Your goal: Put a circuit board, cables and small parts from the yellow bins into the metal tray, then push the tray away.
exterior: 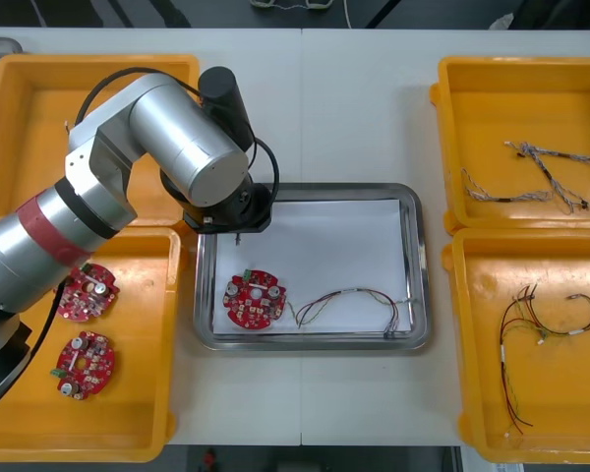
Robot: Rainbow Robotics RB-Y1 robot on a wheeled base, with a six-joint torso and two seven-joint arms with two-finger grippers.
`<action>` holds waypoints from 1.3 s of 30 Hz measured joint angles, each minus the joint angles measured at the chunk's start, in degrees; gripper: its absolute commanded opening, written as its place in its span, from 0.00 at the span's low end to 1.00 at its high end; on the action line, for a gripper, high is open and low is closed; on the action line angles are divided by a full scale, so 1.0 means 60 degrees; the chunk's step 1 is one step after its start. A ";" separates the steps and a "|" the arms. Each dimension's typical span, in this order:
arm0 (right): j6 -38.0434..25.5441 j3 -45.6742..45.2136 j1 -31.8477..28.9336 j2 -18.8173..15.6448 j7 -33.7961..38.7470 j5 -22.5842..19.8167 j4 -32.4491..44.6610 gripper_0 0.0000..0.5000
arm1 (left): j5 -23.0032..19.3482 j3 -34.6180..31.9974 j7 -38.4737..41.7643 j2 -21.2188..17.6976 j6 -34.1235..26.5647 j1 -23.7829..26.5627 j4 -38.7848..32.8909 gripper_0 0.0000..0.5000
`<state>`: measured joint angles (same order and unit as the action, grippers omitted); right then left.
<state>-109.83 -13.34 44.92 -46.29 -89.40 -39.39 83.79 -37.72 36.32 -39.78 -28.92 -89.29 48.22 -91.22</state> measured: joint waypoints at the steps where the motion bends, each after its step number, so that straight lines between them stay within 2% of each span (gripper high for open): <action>1: 0.0000 0.0000 0.0100 0.0000 -0.0113 0.0031 -0.0184 1.00 | 0.0019 0.0007 0.0000 0.0000 0.0014 -0.0035 0.0000 0.00; 10: 0.0000 0.0153 0.0553 -0.0041 -0.0364 0.0256 -0.0959 1.00 | 0.0096 0.0270 0.0000 0.0001 0.0197 -0.0089 0.0000 0.01; 11: 0.0000 0.0241 0.0575 -0.0073 -0.0370 0.0284 -0.0994 1.00 | 0.0117 0.0294 0.0000 0.0001 0.0220 -0.0089 0.0000 0.06; 12: 0.0000 0.0341 0.0598 -0.0104 -0.0383 0.0316 -0.1032 1.00 | 0.0125 0.0307 0.0000 0.0001 0.0241 -0.0090 0.0000 0.28; 14: 0.0000 0.0556 0.0668 -0.0168 -0.0495 0.0391 -0.1191 1.00 | 0.0127 0.0317 0.0000 0.0002 0.0264 -0.0090 0.0000 0.49; 15: 0.0000 0.0640 0.0709 -0.0196 -0.0625 0.0413 -0.1279 1.00 | 0.0128 0.0319 0.0001 0.0002 0.0265 -0.0090 0.0000 0.79; 16: 0.0000 0.0696 0.0750 -0.0216 -0.0766 0.0424 -0.1364 1.00 | 0.0130 0.0320 0.0001 0.0002 0.0266 -0.0090 0.0000 1.00; 22: 0.0154 0.0746 0.1257 -0.0244 -0.1584 0.0636 -0.2439 1.00 | 0.0181 0.0320 0.0002 0.0002 0.0315 -0.0090 0.0000 1.00; 29: 0.1034 0.0746 0.1702 -0.0248 -0.2842 0.0737 -0.3447 1.00 | 0.0186 0.0319 0.0009 0.0003 0.0257 -0.0090 -0.0126 1.00; 39: 0.2501 0.0746 0.2239 -0.0249 -0.5512 0.0554 -0.5228 1.00 | 0.0192 -0.0348 0.0088 0.0004 -0.1415 -0.0091 -0.1408 1.00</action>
<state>-94.82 -8.87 58.35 -47.78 -122.48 -36.06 52.42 -36.57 34.23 -39.26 -28.90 -97.79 47.68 -99.67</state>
